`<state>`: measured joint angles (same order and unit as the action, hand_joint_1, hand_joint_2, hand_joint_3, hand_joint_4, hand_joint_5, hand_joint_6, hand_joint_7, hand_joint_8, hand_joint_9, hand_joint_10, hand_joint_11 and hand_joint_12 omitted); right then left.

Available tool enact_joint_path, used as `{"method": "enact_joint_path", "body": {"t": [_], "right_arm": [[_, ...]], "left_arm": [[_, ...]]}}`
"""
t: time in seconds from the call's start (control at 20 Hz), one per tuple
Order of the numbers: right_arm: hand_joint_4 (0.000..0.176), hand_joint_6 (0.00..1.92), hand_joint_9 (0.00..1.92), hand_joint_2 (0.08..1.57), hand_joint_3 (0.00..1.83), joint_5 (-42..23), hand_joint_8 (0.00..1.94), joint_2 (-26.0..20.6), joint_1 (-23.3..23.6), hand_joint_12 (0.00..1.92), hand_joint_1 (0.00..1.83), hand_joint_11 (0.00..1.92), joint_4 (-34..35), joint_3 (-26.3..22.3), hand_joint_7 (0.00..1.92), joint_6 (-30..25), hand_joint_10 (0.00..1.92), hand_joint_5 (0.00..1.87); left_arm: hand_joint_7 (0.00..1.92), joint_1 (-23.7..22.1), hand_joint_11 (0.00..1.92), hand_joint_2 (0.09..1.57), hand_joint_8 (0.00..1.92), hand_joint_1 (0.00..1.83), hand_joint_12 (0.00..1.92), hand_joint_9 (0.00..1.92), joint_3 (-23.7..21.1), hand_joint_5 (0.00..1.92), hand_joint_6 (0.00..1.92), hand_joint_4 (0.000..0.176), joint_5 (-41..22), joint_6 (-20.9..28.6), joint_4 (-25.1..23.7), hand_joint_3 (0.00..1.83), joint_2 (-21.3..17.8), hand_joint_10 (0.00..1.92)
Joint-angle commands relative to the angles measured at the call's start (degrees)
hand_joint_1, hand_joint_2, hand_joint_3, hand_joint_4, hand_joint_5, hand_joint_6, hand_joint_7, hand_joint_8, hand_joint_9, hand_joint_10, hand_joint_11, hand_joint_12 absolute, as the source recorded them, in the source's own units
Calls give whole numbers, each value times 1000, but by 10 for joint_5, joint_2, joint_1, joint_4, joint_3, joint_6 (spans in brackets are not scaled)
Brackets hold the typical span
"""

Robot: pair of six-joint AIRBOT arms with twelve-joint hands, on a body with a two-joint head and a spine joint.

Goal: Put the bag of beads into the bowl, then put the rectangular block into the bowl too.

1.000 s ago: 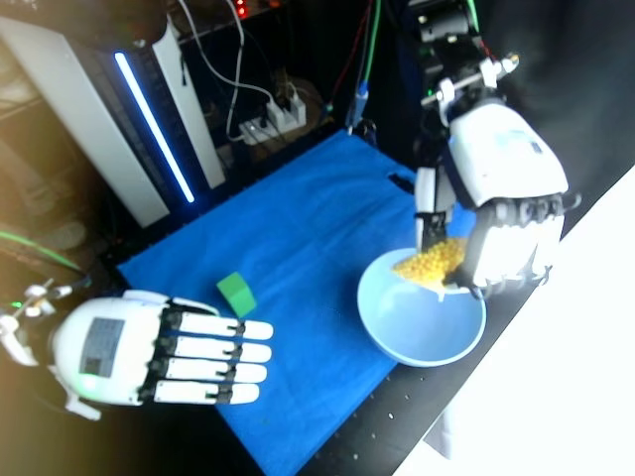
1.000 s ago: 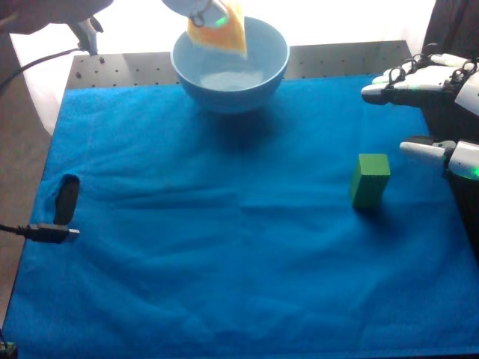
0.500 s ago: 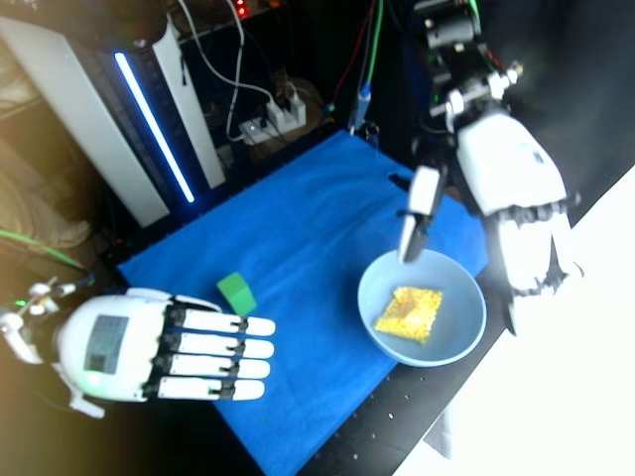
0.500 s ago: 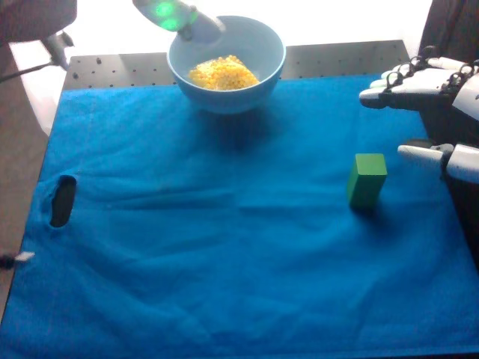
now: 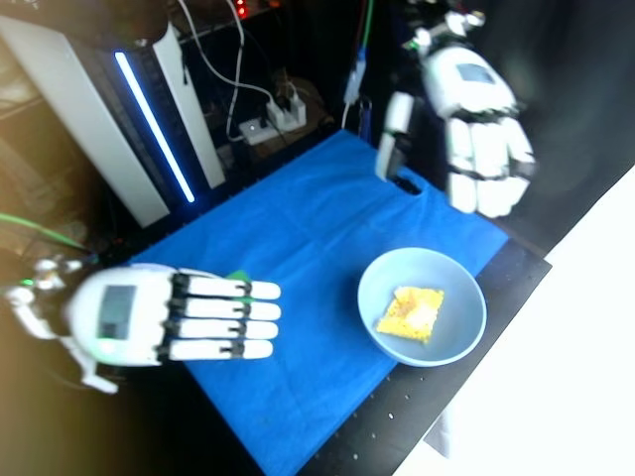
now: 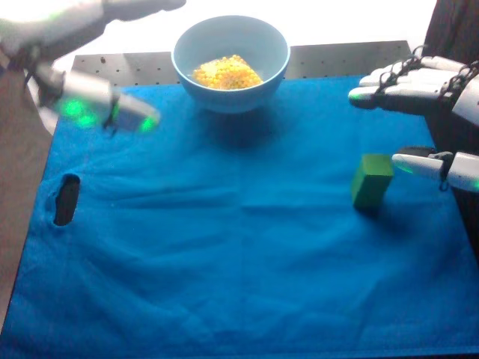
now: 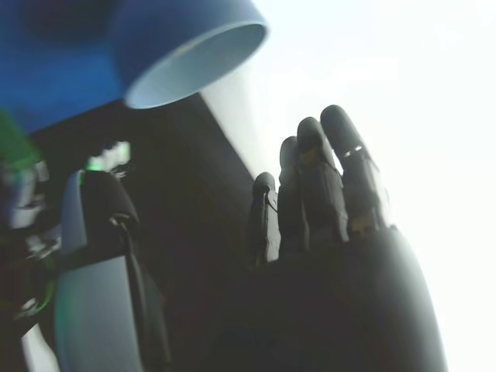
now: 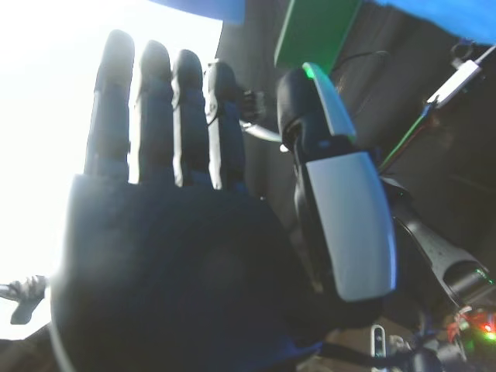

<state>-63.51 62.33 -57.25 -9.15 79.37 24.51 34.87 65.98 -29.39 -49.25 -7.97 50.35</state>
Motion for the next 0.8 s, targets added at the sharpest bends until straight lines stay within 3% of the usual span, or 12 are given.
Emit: {"method": "enact_joint_path", "body": {"t": [0.0,0.05,0.1,0.15,0.2,0.25,0.3,0.5,0.55,0.65,0.75], "right_arm": [[25,1,346,1246,0,-68,0,0,9,398,866,169,14,-3,344,-1,2,416],[27,0,350,1245,0,-68,0,-2,9,388,873,176,13,-5,345,-1,1,416],[47,0,330,1220,0,-68,0,-4,9,370,771,153,13,-6,323,-1,0,388],[52,0,325,1215,0,-68,0,-4,9,364,746,149,13,-6,318,-1,0,382],[58,0,334,1196,0,-68,0,-4,9,329,731,172,13,-6,348,-1,0,392],[72,1,328,1175,2,-68,1,-4,9,264,729,200,13,-7,348,-1,1,387],[98,1,334,1159,0,-68,1,-3,9,256,726,224,13,-7,349,-1,4,387],[122,0,300,1024,0,-62,0,2,9,228,679,235,8,-6,306,-1,0,334],[132,0,257,960,0,-56,0,3,9,181,694,226,5,-5,252,-1,0,274],[81,0,242,927,0,-39,0,12,9,173,756,249,0,2,208,-1,0,210],[79,1,238,930,0,-26,0,22,9,170,795,245,-1,11,208,-1,0,211]], "left_arm": [[233,-2,0,961,2,890,741,263,-4,125,0,154,-98,6,16,8,-6,0],[233,25,0,963,2,899,737,260,-19,124,0,153,-121,6,34,8,-18,0],[216,47,0,962,1,854,786,258,-31,120,0,135,-138,6,49,4,-28,0],[212,63,0,962,0,844,796,258,-39,119,0,131,-151,6,61,3,-35,0],[186,78,0,987,3,835,698,224,-45,102,2,123,-164,6,71,6,-41,3],[186,89,0,989,3,835,747,237,-51,94,1,118,-174,6,80,3,-45,7],[195,99,0,985,3,824,775,250,-55,96,1,104,-183,6,87,0,-48,8],[201,119,0,974,0,821,941,265,-68,97,1,115,-204,6,96,0,-49,4],[210,123,0,968,2,825,987,279,-71,94,0,97,-209,7,98,0,-50,6],[192,133,0,966,2,822,919,260,-76,66,1,71,-219,13,98,0,-50,2],[197,137,0,964,5,818,909,260,-80,74,5,74,-224,14,98,0,-49,3]]}}
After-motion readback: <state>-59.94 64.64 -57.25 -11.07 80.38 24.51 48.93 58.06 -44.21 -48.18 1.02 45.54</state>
